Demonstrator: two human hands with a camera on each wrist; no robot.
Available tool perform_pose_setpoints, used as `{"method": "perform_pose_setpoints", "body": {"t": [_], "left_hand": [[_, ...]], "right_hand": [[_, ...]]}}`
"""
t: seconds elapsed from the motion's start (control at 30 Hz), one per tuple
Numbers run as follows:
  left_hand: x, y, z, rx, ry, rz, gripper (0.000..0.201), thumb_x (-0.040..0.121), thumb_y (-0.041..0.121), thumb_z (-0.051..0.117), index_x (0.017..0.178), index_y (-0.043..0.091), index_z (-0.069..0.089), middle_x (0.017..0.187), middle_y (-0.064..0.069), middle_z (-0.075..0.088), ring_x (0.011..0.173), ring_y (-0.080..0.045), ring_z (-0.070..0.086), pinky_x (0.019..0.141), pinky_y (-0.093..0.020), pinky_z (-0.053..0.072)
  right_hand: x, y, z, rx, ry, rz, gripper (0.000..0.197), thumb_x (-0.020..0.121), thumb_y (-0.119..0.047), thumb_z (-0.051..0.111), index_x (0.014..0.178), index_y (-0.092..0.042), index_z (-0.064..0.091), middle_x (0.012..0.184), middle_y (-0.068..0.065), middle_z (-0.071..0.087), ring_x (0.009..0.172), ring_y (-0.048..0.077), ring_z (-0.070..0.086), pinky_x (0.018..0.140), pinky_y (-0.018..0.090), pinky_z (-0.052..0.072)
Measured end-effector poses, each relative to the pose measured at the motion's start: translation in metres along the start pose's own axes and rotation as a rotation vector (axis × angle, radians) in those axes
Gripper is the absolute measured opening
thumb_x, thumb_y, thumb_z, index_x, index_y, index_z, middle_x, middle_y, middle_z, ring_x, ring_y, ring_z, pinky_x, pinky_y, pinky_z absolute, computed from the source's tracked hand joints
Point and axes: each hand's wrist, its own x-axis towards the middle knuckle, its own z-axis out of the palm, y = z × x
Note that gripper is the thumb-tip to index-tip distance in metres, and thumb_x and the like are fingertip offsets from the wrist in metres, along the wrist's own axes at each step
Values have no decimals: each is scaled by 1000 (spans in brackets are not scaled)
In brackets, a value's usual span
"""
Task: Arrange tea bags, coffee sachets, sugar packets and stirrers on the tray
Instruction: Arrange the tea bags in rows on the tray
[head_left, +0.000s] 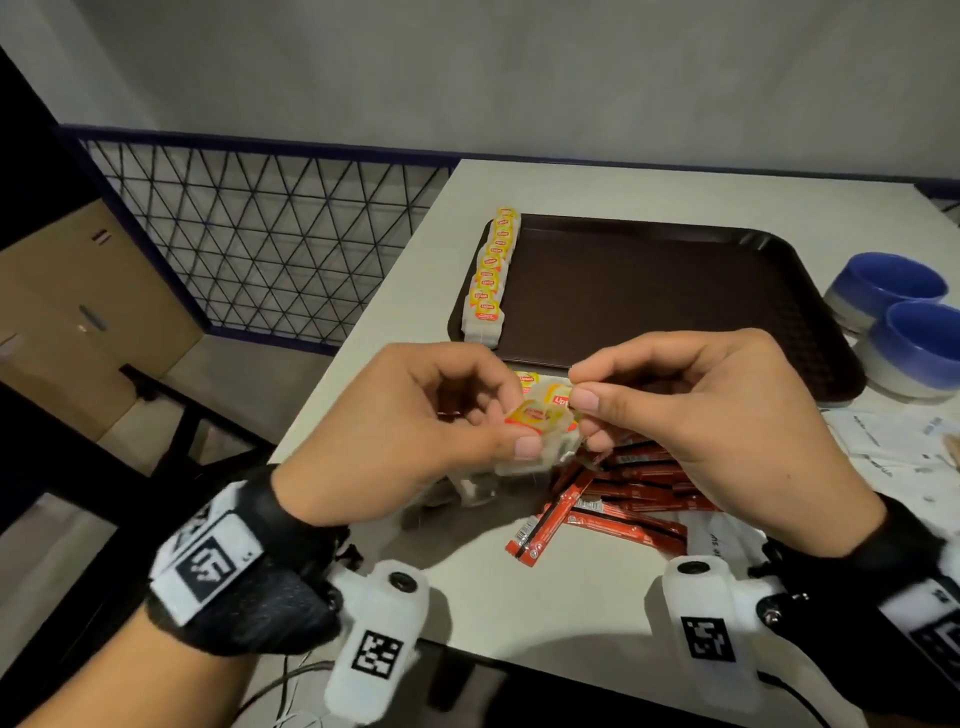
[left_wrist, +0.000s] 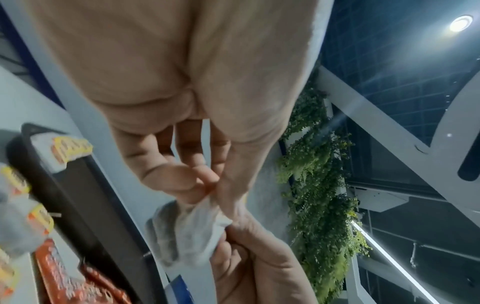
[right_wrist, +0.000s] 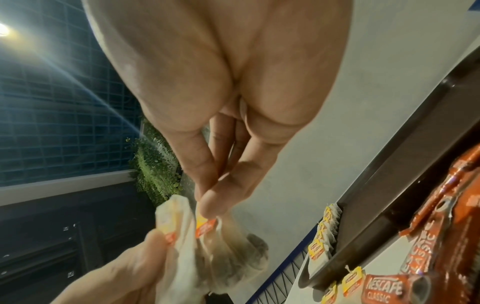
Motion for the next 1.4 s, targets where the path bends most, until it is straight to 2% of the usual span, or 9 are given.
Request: {"method": "perform_pose_setpoints", "body": {"t": [0.2, 0.37, 0.47, 0.57, 0.7, 0.9, 1.1, 1.3, 1.4], "left_hand": [[12, -12, 24, -124, 26, -77, 41, 72, 12, 91, 106, 13, 67, 73, -7, 68, 66, -30, 59, 71, -47, 54], [16, -18, 31, -141, 58, -122, 34, 71, 21, 89, 100, 10, 77, 73, -15, 66, 68, -27, 52, 71, -38, 50], [16, -18, 33, -103, 62, -98, 29, 73, 25, 92, 92, 8, 78, 88, -33, 68, 74, -35, 58, 76, -47, 51], [17, -17, 32, -58, 95, -59, 26, 75, 22, 91, 90, 6, 77, 90, -30, 70, 73, -45, 62, 75, -44, 53], [20, -14, 30, 34, 157, 9, 29, 69, 29, 88, 84, 6, 77, 93, -10, 70, 82, -32, 70, 75, -38, 60], [16, -8, 32, -37, 74, -4, 21, 79, 19, 85, 90, 4, 76, 79, -14, 77, 68, -27, 71, 68, -38, 58], [12, -9, 25, -7, 69, -18, 26, 75, 11, 90, 97, 14, 76, 90, -4, 76, 82, -24, 71, 72, -31, 59], [18, -15, 14, 457, 187, -56, 19, 90, 13, 75, 91, 31, 74, 75, 18, 68, 59, -1, 55, 57, -9, 40], [29, -12, 16, 739, 58, -110, 7, 92, 26, 73, 93, 33, 72, 79, 18, 66, 68, 0, 59, 59, -9, 38]], "right_hand": [[-3, -1, -7, -46, -15, 2, 11, 82, -8, 83, 87, -18, 83, 78, 0, 79, 67, 17, 77, 64, 19, 59], [-5, 1, -11, -38, -24, 14, 11, 83, -8, 82, 89, -17, 83, 77, 3, 79, 64, 22, 76, 64, 21, 60], [-5, 3, -12, -37, -21, 9, 10, 85, -10, 81, 91, -18, 83, 78, 4, 79, 66, 22, 76, 66, 23, 61], [-7, 1, -11, -44, -21, -39, 7, 88, -18, 78, 93, -19, 83, 79, 4, 79, 70, 21, 76, 69, 26, 62], [-6, 1, -10, -83, -12, -66, 16, 78, -16, 87, 93, -20, 83, 84, -2, 79, 77, 15, 75, 73, 26, 63], [1, 7, -8, -162, 21, -45, 14, 84, -21, 85, 97, -27, 83, 86, -8, 80, 86, 11, 76, 81, 31, 62], [3, 9, -8, -174, -7, -50, 7, 91, -25, 78, 96, -26, 83, 90, -9, 80, 89, 13, 77, 86, 45, 62], [4, 15, -27, -258, 108, -15, 6, 88, -29, 79, 93, -32, 82, 89, -17, 79, 90, 3, 75, 86, 34, 62], [2, 15, -32, -266, 131, -11, 6, 86, -32, 79, 91, -33, 82, 88, -19, 78, 90, 2, 74, 85, 34, 61]]}}
